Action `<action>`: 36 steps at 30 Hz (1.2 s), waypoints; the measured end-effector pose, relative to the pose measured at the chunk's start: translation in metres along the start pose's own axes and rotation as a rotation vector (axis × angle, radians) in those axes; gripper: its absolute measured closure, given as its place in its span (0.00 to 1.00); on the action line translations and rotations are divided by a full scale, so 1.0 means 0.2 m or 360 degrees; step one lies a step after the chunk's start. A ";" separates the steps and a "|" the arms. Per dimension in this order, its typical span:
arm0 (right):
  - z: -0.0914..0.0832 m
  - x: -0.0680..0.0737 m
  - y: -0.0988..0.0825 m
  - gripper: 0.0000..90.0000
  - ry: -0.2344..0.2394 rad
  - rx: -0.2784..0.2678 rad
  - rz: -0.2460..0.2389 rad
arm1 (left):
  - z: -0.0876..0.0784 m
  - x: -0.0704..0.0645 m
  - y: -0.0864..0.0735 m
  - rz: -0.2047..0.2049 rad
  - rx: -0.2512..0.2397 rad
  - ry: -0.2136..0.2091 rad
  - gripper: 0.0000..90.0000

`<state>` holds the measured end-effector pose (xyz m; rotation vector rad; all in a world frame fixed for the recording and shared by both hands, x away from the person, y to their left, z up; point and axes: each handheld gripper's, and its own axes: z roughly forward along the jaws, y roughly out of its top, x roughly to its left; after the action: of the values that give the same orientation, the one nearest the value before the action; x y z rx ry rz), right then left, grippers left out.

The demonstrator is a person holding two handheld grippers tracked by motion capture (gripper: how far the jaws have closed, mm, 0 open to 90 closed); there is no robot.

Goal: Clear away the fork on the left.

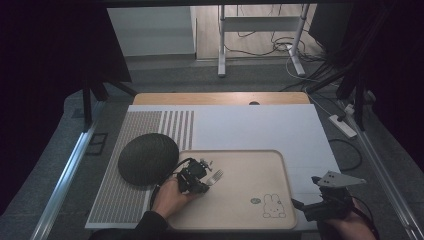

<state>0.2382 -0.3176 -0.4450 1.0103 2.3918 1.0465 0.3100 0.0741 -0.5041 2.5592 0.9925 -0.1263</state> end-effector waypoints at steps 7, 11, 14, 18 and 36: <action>0.00 0.00 0.00 0.01 0.0001 -0.0002 0.0000 | -0.04 0.12 -0.05 -0.0135 -0.0032 0.0062 0.99; 0.00 0.00 0.00 0.01 0.0004 -0.0002 0.0003 | -0.06 0.18 -0.07 -0.0195 -0.0037 0.0108 0.99; 0.00 -0.01 0.00 0.01 0.0006 -0.0005 0.0019 | -0.08 0.23 -0.10 -0.0250 -0.0048 0.0120 0.99; 0.00 -0.01 0.00 0.01 0.0002 -0.0011 0.0037 | -0.10 0.28 -0.13 -0.0306 -0.0067 0.0105 0.99; 0.00 -0.02 0.00 0.01 -0.0028 -0.0009 0.0064 | -0.14 0.26 -0.13 -0.0227 -0.0143 0.0167 0.67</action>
<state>0.2406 -0.3203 -0.4447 1.0653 2.3628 1.0533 0.3299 0.1346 -0.4979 2.4340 1.1926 0.0135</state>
